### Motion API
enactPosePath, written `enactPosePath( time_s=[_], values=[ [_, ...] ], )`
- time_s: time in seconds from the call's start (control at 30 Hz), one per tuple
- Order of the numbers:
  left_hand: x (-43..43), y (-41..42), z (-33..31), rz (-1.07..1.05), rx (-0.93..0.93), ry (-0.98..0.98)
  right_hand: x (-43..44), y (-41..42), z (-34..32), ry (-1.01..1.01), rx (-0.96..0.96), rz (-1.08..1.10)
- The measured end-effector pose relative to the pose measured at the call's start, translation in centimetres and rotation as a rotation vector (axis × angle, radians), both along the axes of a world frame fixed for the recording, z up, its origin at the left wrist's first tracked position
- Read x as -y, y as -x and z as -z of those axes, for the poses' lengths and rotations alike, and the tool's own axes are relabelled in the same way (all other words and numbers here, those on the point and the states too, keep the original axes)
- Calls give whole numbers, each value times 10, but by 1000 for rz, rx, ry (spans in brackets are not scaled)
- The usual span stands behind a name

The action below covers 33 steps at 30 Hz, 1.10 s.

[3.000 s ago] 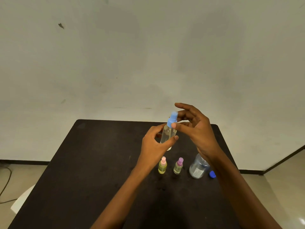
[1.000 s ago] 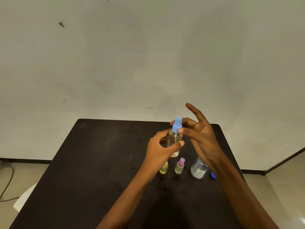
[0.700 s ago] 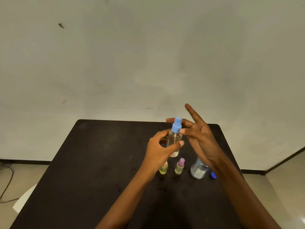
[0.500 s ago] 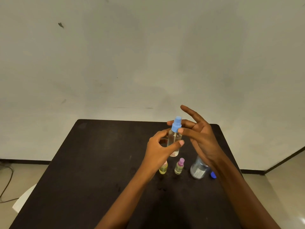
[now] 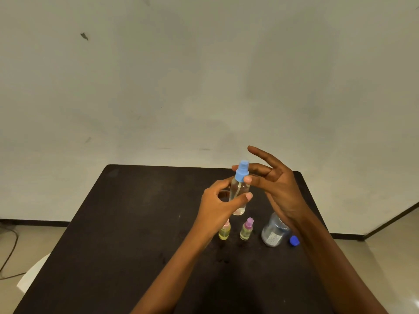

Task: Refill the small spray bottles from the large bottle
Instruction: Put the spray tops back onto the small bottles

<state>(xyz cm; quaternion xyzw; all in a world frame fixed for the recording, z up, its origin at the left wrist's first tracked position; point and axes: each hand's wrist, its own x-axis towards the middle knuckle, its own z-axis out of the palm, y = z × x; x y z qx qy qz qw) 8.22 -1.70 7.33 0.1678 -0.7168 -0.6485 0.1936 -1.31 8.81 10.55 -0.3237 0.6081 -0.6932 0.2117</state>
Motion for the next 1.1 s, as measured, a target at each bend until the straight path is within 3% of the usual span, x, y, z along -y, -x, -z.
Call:
enactPosePath(
  time_s=[0.17,0.33,0.43,0.77,0.97,1.1],
  values=[
    [-1,0,2,0,20,19,3,-2,-1,-10,-77,59],
    [-1,0,1,-4,9,25,0,-1,-2,8,16,-56],
    [0,0,1,-9,-3,20,0,-3,-4,-1,20,-19],
    [0,0,1,-2,-6,19,2,-7,-6,34,-122,99],
    [-2,0,3,-50,-36,43,6,-18,-5,-4,-258,294],
    [3,-5,-7,100,-10,-10,3,-16,-8,-35,-305,228]
  ],
)
